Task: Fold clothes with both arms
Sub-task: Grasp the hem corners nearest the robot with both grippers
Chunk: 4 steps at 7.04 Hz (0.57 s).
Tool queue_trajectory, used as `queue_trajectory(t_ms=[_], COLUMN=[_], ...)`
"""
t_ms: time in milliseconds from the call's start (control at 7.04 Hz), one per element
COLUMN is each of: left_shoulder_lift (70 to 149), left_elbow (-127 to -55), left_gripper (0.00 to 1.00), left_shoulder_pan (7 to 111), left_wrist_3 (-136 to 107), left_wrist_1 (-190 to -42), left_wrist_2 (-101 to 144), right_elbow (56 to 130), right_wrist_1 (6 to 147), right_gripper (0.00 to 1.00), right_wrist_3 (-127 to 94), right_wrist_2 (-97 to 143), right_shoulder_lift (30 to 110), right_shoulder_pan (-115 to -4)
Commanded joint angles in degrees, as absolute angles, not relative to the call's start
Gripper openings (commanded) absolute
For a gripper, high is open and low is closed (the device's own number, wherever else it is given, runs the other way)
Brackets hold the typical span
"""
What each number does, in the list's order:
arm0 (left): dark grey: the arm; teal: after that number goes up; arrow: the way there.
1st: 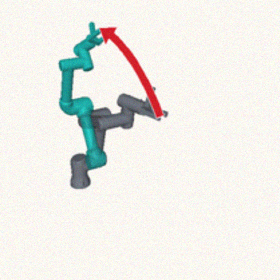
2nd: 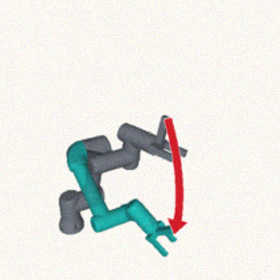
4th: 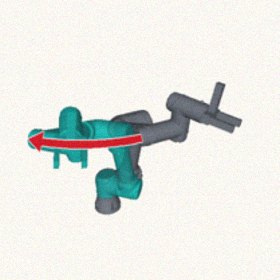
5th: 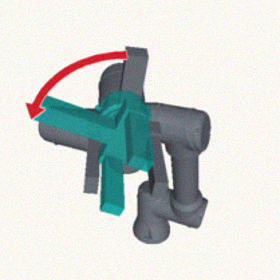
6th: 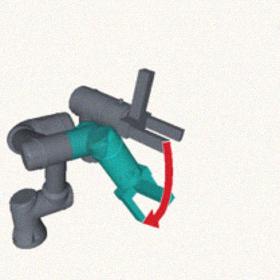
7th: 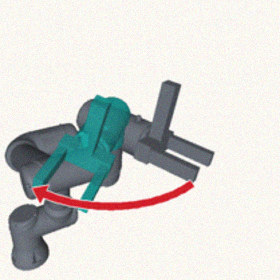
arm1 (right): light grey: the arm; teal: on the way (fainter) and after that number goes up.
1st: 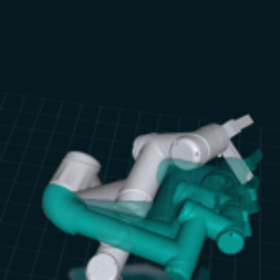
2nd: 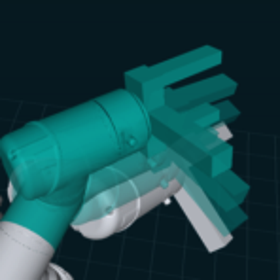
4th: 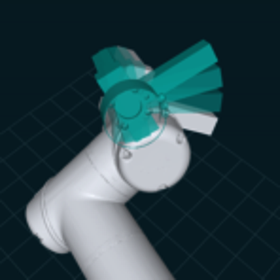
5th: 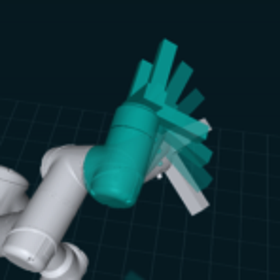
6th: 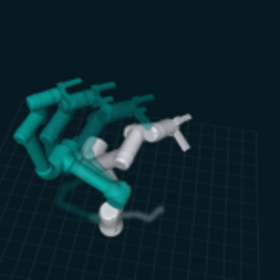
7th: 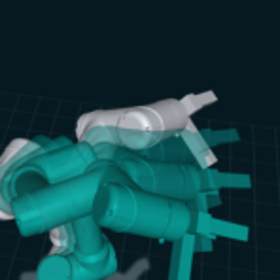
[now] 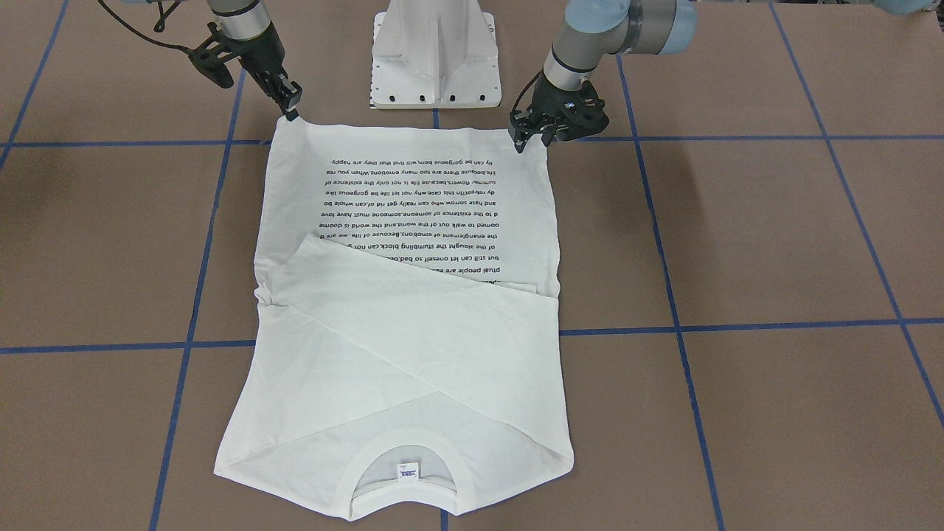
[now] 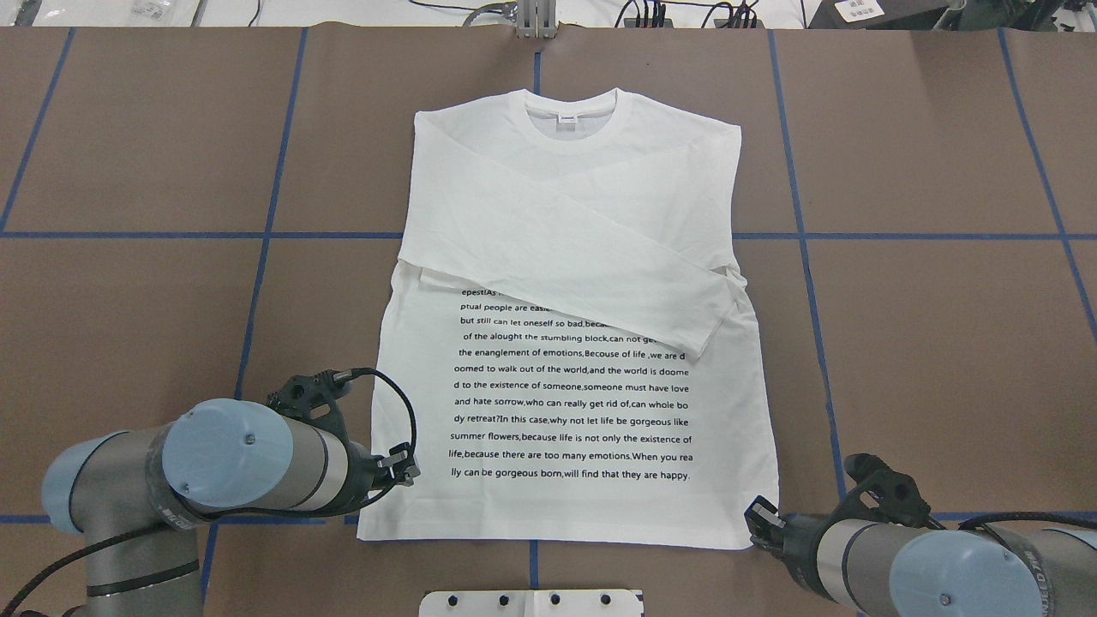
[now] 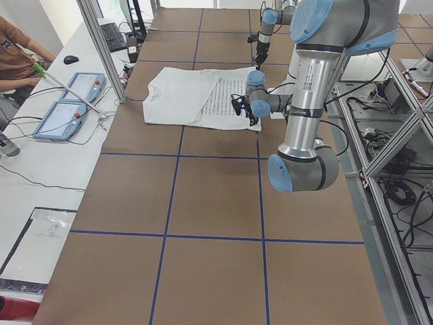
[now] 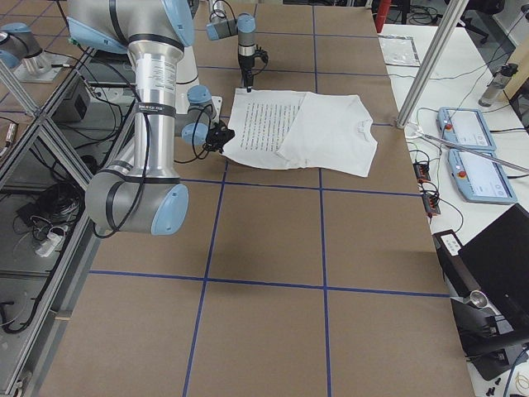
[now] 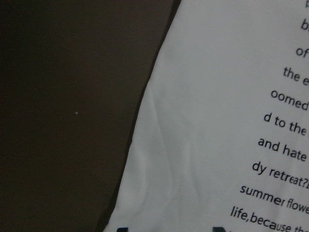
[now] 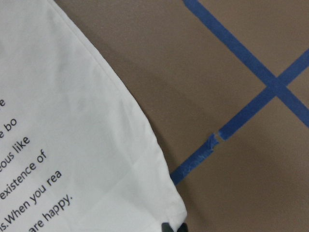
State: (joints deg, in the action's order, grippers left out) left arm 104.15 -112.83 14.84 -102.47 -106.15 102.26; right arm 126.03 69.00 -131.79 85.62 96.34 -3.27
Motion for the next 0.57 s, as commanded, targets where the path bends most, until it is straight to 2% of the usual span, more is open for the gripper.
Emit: queue_trajectory(t_ms=[0, 426], left_shoulder_lift=[103.5, 102.7], left_elbow=[-112.9, -114.2], left_gripper=[0.63, 0.61], left_shoulder_pan=[12.8, 12.2], left_wrist_3=[-103.5, -104.4], left_wrist_1=[-104.3, -102.5], left_wrist_2=[102.0, 102.0], right_elbow=[126.0, 126.6], right_wrist_1=[69.0, 69.0], right_gripper=[0.00, 0.00], right_wrist_3=[-131.7, -131.7], right_wrist_2=[85.7, 85.6], right_shoulder_lift=[96.2, 96.2], right_shoulder_pan=[-3.3, -3.4])
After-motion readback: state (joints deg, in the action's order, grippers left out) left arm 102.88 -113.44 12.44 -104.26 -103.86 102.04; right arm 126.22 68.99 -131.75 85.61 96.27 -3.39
